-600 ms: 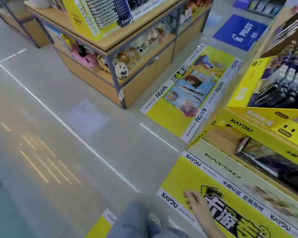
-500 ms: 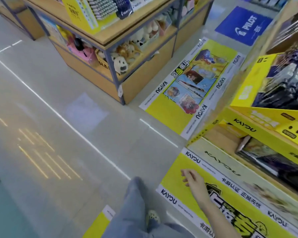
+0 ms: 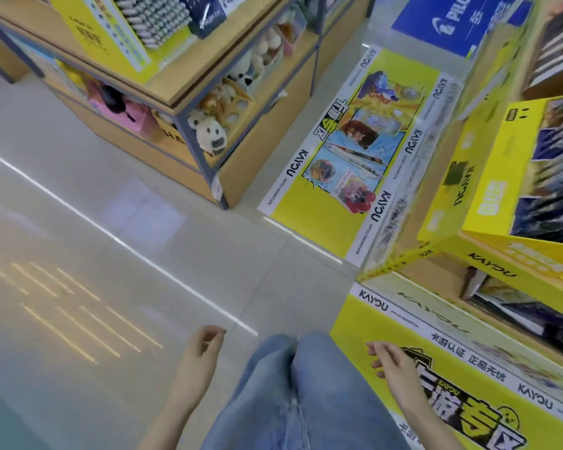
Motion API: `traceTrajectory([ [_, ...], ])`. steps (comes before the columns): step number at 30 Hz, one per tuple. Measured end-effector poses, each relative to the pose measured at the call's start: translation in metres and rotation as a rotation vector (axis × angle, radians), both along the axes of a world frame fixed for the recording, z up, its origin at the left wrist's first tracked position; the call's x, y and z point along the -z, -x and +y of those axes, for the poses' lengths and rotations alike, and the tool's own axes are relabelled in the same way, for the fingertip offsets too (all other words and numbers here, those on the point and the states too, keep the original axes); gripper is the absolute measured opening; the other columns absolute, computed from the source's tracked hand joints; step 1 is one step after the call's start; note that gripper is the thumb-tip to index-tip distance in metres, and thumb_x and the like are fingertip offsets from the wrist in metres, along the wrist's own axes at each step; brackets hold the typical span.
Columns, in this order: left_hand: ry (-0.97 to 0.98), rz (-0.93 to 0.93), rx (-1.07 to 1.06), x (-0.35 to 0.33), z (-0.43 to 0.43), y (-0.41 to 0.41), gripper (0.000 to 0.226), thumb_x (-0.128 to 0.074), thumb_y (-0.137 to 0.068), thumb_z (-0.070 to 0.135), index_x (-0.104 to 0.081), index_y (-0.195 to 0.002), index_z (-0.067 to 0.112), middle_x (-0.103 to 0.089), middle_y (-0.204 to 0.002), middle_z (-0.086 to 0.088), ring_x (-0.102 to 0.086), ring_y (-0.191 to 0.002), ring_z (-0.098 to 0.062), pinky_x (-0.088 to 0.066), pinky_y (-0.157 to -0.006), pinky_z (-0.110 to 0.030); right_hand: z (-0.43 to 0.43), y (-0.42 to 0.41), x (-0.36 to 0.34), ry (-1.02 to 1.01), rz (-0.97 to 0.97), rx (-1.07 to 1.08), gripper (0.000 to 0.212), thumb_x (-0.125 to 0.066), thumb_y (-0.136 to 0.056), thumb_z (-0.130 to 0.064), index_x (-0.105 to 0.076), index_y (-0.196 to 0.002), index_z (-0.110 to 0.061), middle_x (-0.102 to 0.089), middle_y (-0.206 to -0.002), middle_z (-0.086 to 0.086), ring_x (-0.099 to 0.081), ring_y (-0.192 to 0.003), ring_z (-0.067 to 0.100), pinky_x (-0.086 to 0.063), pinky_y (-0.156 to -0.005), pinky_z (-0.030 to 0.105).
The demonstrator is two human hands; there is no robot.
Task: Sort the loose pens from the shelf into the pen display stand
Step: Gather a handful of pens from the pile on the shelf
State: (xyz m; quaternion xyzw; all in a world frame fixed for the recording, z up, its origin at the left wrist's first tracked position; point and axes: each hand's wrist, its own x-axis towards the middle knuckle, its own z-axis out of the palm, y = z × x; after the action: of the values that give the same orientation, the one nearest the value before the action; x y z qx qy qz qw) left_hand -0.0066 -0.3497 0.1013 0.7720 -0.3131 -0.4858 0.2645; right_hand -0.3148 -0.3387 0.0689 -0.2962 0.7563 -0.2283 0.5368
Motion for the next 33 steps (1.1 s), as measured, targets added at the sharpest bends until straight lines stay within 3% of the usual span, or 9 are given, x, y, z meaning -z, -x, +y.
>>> traceTrajectory([
  [7, 0.081, -0.037, 0.136, -0.007, -0.131, 0.019, 0.019, -0.051, -0.093, 0.006, -0.059, -0.083, 0.021, -0.063, -0.083, 0.0, -0.056, -0.075, -0.015, -0.042, -0.069, -0.028, -0.07, 0.009, 0.006, -0.035, -0.011, 0.087, 0.021, -0.045, -0.097, -0.014, -0.063, -0.085, -0.011, -0.061, -0.087, 0.005, -0.052, -0.073, 0.019, -0.041, -0.063, 0.026],
  [10, -0.015, -0.078, 0.175, 0.001, -0.15, 0.023, 0.016, -0.052, -0.091, 0.002, -0.059, -0.084, 0.014, -0.062, -0.08, -0.001, -0.055, -0.074, -0.019, -0.04, -0.064, -0.016, -0.123, 0.012, 0.004, 0.026, -0.007, 0.07, 0.021, -0.046, -0.097, -0.015, -0.064, -0.085, -0.013, -0.064, -0.088, 0.002, -0.055, -0.074, 0.017, -0.042, -0.063, 0.026],
  [13, -0.089, -0.094, 0.177, 0.008, -0.158, 0.023, 0.016, -0.052, -0.091, 0.001, -0.059, -0.083, 0.014, -0.061, -0.079, -0.005, -0.055, -0.075, -0.024, -0.04, -0.06, -0.012, -0.183, 0.015, 0.003, 0.073, -0.002, 0.033, 0.022, -0.045, -0.097, -0.018, -0.064, -0.087, -0.014, -0.063, -0.085, 0.002, -0.056, -0.074, 0.016, -0.043, -0.066, 0.026],
  [16, -0.15, -0.09, 0.149, 0.005, -0.173, 0.021, 0.016, -0.053, -0.09, 0.0, -0.059, -0.079, 0.01, -0.06, -0.071, -0.005, -0.053, -0.065, -0.016, -0.038, -0.053, -0.01, -0.24, 0.014, -0.001, 0.11, -0.023, 0.032, 0.023, -0.046, -0.097, -0.018, -0.064, -0.084, -0.016, -0.061, -0.08, 0.004, -0.054, -0.072, 0.017, -0.043, -0.066, 0.026],
  [19, -0.17, -0.111, 0.113, 0.008, -0.196, 0.017, 0.023, -0.055, -0.087, -0.007, -0.058, -0.071, 0.009, -0.059, -0.067, -0.006, -0.051, -0.062, -0.017, -0.039, -0.053, -0.004, -0.288, 0.011, -0.006, 0.15, -0.032, 0.032, 0.021, -0.044, -0.098, -0.016, -0.063, -0.092, -0.009, -0.06, -0.081, -0.002, -0.052, -0.071, 0.013, -0.044, -0.061, 0.013],
  [21, -0.196, -0.117, 0.09, 0.012, -0.219, 0.013, 0.023, -0.055, -0.086, -0.007, -0.059, -0.071, 0.009, -0.06, -0.068, -0.008, -0.052, -0.065, -0.021, -0.039, -0.054, -0.006, -0.318, 0.008, -0.008, 0.16, -0.03, 0.036, 0.021, -0.044, -0.098, -0.017, -0.063, -0.094, -0.007, -0.062, -0.086, -0.001, -0.053, -0.073, 0.013, -0.044, -0.059, 0.01],
  [24, -0.207, -0.133, 0.12, 0.017, -0.266, 0.002, 0.017, -0.056, -0.087, -0.003, -0.061, -0.075, 0.009, -0.063, -0.072, -0.008, -0.056, -0.07, -0.025, -0.04, -0.057, -0.01, -0.353, 0.001, -0.008, 0.152, -0.038, 0.049, 0.022, -0.044, -0.098, -0.018, -0.063, -0.095, -0.008, -0.062, -0.087, 0.002, -0.054, -0.075, 0.014, -0.045, -0.064, 0.017],
  [28, -0.167, -0.186, 0.263, 0.018, -0.348, -0.009, 0.014, -0.055, -0.09, 0.006, -0.061, -0.082, 0.016, -0.065, -0.081, -0.003, -0.06, -0.077, -0.022, -0.041, -0.068, -0.031, -0.382, -0.004, -0.007, 0.124, -0.035, 0.113, 0.022, -0.044, -0.097, -0.017, -0.064, -0.095, -0.009, -0.061, -0.088, 0.005, -0.054, -0.079, 0.018, -0.043, -0.067, 0.022],
  [33, -0.038, -0.153, 0.376, 0.009, -0.466, 0.004, 0.012, -0.052, -0.092, 0.004, -0.061, -0.092, 0.012, -0.061, -0.086, -0.001, -0.056, -0.084, -0.021, -0.039, -0.074, -0.03, -0.403, -0.004, -0.004, 0.059, -0.052, 0.225, 0.021, -0.045, -0.097, -0.014, -0.063, -0.087, -0.013, -0.062, -0.086, 0.006, -0.053, -0.072, 0.017, -0.042, -0.056, 0.01],
])
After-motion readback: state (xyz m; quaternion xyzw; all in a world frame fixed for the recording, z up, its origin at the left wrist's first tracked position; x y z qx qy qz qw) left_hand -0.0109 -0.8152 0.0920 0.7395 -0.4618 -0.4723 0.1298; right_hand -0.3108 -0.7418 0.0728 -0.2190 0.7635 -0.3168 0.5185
